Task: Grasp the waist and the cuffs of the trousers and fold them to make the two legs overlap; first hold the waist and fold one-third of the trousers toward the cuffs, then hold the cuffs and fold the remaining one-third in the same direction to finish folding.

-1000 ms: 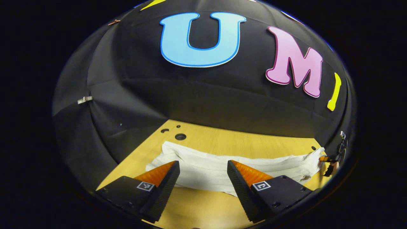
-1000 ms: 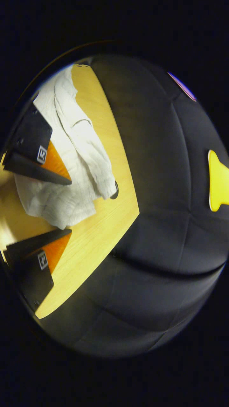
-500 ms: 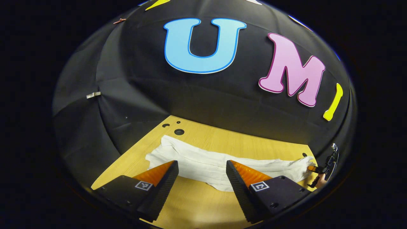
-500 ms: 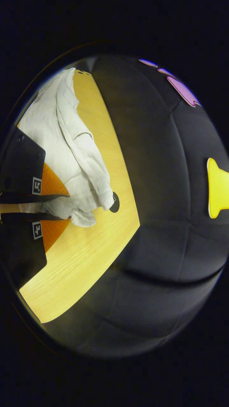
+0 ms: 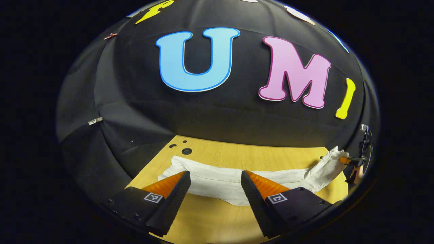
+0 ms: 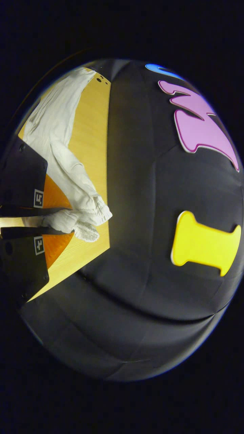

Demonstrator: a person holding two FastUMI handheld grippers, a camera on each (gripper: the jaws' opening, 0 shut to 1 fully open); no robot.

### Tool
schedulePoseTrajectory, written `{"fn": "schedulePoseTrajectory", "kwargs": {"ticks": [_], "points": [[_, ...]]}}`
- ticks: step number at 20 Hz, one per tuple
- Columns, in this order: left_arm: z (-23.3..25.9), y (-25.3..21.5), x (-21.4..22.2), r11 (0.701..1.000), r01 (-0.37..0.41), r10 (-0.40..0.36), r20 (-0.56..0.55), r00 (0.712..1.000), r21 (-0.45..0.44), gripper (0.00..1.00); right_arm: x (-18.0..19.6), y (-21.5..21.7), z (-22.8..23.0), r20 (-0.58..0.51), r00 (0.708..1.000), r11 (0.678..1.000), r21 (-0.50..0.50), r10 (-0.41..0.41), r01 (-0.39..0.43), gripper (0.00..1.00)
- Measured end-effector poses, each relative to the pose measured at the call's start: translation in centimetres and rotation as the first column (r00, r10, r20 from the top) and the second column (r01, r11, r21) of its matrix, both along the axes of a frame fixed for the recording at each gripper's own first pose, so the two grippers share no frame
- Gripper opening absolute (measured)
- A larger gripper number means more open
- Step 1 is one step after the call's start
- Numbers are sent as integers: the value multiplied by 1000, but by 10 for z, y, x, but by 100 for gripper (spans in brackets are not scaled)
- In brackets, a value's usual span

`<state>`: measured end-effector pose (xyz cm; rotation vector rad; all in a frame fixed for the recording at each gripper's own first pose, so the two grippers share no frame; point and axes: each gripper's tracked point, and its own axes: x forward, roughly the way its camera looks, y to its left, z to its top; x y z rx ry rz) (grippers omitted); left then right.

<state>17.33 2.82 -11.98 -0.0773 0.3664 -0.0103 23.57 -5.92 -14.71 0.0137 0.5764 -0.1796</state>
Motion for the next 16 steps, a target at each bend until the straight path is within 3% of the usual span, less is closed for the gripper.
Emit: {"fn": "schedulePoseTrajectory", "kwargs": {"ticks": [7, 10, 16], "points": [[-7, 32, -10, 998, 59, -59, 33, 998, 21, 96, -31, 63, 109, 103, 987, 989, -96, 124, -114, 15], [-17, 56, -13, 998, 55, -55, 37, 998, 3, 96, -43, 90, 131, 127, 976, 983, -81, 175, -166, 15], [-57, 86, -9, 997, 63, -65, 33, 997, 49, 96, -51, 81, 151, 123, 961, 969, -37, 246, -243, 15]]}}
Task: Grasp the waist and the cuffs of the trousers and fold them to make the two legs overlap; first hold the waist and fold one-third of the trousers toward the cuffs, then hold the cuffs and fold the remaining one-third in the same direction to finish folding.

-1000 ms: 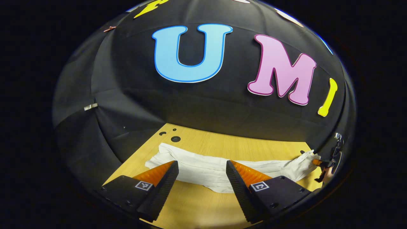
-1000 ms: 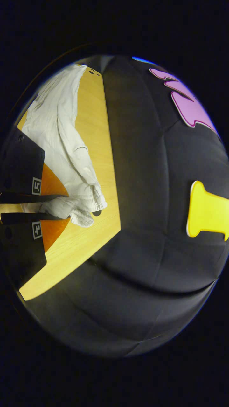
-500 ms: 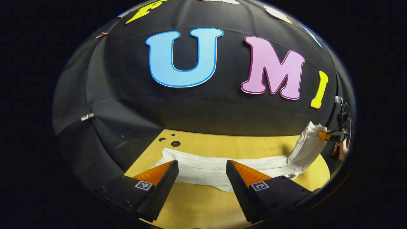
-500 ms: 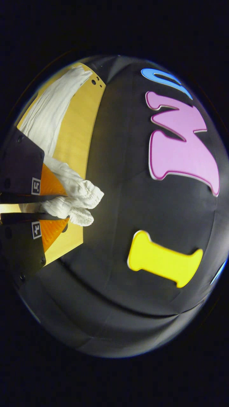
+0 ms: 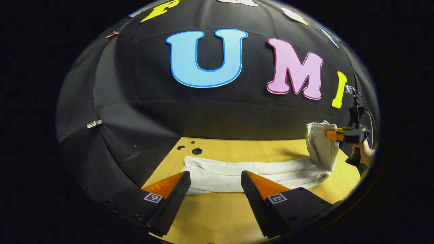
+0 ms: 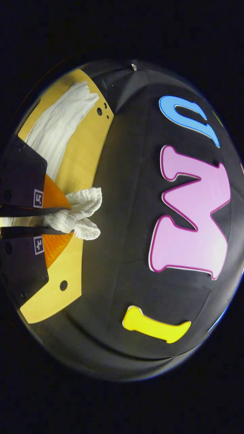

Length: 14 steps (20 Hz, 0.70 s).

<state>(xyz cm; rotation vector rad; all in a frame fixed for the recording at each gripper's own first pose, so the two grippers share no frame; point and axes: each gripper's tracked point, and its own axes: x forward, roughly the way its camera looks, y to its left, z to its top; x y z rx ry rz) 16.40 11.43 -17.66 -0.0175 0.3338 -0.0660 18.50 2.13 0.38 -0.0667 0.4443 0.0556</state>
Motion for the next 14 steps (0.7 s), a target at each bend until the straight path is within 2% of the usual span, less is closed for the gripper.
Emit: {"fn": "schedulePoseTrajectory", "kwargs": {"ticks": [5, 9, 11, 13, 14], "points": [[-35, 15, 13, 999, -21, 21, -18, 1000, -29, 96, 2, 0, -3, -50, 998, 999, 15, 49, -49, 17], [-54, 28, 23, 998, -61, 60, -29, 998, -32, 96, 1, 1, -7, -110, 990, 996, 16, 91, -90, 25], [-59, 35, 31, 996, -83, 82, -31, 996, -38, 96, -2, -1, 0, -138, 985, 994, 30, 105, -101, 35], [-66, 48, 44, 992, -121, 120, -27, 992, -27, 96, -5, 8, -10, -165, 977, 991, 41, 136, -131, 49], [-69, 51, 52, 991, -131, 131, -25, 991, -29, 96, -11, 17, -12, -177, 969, 985, 67, 172, -162, 63]]}}
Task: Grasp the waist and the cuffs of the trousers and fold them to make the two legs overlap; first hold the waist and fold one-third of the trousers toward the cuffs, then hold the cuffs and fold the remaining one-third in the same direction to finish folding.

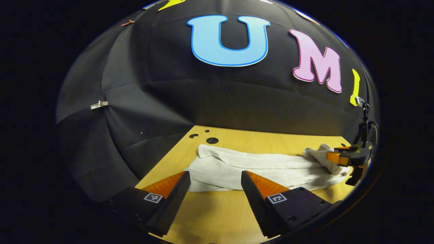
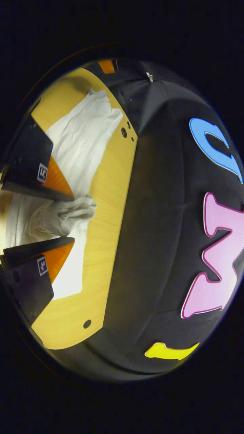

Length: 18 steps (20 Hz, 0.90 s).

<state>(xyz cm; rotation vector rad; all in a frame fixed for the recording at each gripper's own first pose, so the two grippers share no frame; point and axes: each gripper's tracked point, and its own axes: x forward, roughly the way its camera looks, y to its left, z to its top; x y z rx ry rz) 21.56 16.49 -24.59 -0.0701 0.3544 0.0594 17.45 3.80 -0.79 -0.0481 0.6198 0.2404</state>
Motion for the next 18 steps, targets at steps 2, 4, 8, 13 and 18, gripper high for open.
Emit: {"fn": "schedulePoseTrajectory", "kwargs": {"ticks": [2, 4, 8, 13, 18], "points": [[-10, 7, 16, 1000, -19, 19, -10, 1000, 0, 96, -12, 5, 3, -4, 999, 999, -11, 40, -40, 93], [-26, 15, 30, 999, -54, 54, -46, 997, 0, 96, -22, -1, 13, 20, 998, 996, -53, 67, -66, 96], [-62, 18, 45, 985, -146, 133, -134, 982, -91, 96, -53, -20, 55, 89, 992, 993, -92, 87, -79, 98], [-86, 32, 62, 952, -275, 249, -189, 950, -131, 96, -96, -49, 92, 88, 993, 992, -106, 83, -74, 98], [-118, 45, 70, 911, -383, 336, -262, 905, -155, 96, -159, -89, 95, -8, 1000, 994, -108, 4, -4, 98]]}}
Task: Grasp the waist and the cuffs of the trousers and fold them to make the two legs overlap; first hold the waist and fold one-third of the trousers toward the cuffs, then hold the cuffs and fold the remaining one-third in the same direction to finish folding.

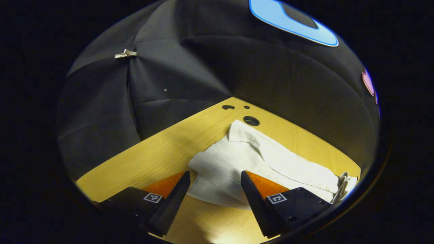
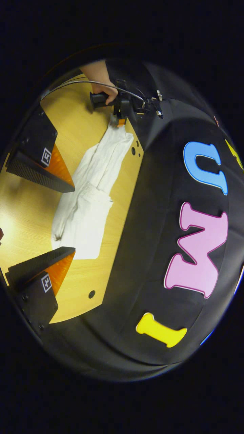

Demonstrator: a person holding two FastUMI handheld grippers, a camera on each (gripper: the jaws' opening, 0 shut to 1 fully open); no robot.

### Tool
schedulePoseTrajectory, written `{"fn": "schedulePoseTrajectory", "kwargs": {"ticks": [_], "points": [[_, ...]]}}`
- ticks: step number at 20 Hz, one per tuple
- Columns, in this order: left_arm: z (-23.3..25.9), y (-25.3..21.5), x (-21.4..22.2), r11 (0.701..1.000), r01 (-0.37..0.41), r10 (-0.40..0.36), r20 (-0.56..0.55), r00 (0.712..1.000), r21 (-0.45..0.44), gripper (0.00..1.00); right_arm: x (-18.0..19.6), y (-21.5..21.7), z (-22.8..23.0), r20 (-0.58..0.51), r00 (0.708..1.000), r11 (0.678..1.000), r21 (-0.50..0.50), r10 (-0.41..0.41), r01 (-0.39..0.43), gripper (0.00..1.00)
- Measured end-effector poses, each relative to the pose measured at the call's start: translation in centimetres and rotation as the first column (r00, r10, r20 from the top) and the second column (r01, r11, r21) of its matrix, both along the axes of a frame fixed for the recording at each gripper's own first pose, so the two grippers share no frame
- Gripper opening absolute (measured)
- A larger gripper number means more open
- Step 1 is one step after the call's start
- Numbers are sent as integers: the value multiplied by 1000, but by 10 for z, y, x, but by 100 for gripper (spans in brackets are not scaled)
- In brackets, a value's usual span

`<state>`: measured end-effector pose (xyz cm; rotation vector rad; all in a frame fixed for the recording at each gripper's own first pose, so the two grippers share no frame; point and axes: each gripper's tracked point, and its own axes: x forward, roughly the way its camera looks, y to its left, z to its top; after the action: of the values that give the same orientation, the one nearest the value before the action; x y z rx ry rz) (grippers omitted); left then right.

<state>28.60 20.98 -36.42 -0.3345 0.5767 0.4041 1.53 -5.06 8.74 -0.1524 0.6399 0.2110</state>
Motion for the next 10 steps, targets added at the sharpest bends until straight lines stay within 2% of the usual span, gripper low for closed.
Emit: {"fn": "schedulePoseTrajectory", "kwargs": {"ticks": [2, 3, 5, 7, 10], "points": [[-2, 0, 3, 998, 24, -23, -23, 999, 61, 100, -23, -12, -4, -36, 999, 1000, -25, -3, 2, 98], [-6, -2, 1, 994, 43, -38, -56, 998, 97, 97, -33, -18, -6, -52, 999, 999, -35, -4, 3, 98], [-4, -6, 8, 985, 95, -85, -77, 993, 145, 98, -48, -27, -6, -82, 996, 999, -37, -23, 20, 98], [-4, -14, 10, 985, 113, -104, -73, 992, 129, 81, -57, -30, -2, -90, 995, 999, -13, -52, 51, 98], [-7, -22, 13, 975, 180, -170, -84, 982, 128, 70, -67, -32, 8, -82, 993, 997, 1, -79, 80, 98]]}}
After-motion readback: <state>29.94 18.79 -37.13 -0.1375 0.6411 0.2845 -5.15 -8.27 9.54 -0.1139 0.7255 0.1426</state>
